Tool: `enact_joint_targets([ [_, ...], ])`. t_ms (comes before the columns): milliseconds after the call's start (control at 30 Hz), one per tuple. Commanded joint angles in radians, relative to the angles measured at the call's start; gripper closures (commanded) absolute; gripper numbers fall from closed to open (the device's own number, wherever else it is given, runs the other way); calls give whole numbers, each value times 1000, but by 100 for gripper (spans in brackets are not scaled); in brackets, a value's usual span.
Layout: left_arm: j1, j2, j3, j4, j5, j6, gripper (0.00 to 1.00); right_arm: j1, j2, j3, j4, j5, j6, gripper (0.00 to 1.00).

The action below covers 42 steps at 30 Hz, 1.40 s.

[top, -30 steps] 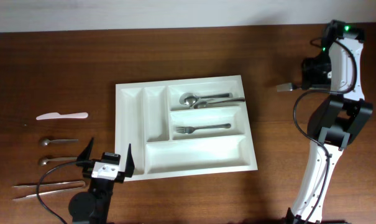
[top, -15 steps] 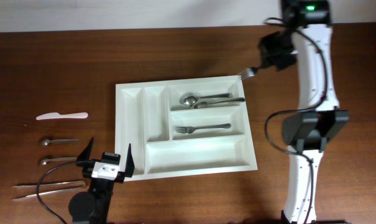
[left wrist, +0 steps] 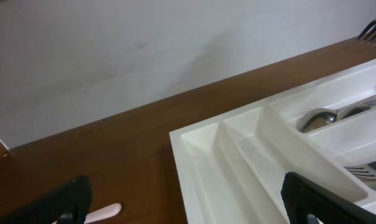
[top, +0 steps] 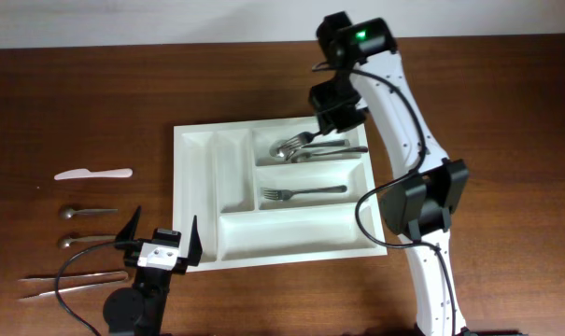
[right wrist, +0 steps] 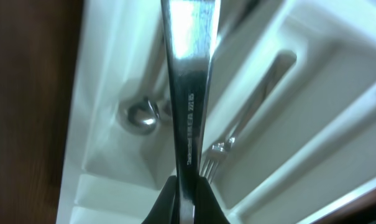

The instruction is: Pack container

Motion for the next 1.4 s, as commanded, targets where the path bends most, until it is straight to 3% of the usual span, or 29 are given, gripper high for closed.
enact_joint_targets([
  [0, 5, -7, -7, 1, -11, -2, 1, 40, -31, -26, -6, -29, 168, 96],
  [567, 5, -7, -7, 1, -11, -2, 1, 132, -31, -367, -6, -35, 208, 95],
  [767, 5, -7, -7, 1, -11, -3, 1, 102, -31, -380, -6, -14, 208, 84],
  [900, 5, -7, -7, 1, -11, -2, 1, 69, -31, -380, -3, -14, 208, 47],
  [933, 5, -7, -7, 1, -11, -2, 1, 57, -31, -380, 9, -16, 208, 18],
  [967, 5, -7, -7, 1, -11, -3, 1, 48, -31, -380, 19, -21, 190, 0],
  [1100, 5, -7, -7, 1, -11, -2, 1, 2, -31, -359, 61, -5, 7, 1],
  [1267, 5, -7, -7, 1, -11, -2, 1, -75, -32, -211, -6, 199, -206, 1],
  [1367, 5, -7, -7, 1, -11, -2, 1, -127, -53, -93, -6, 268, -441, 1],
])
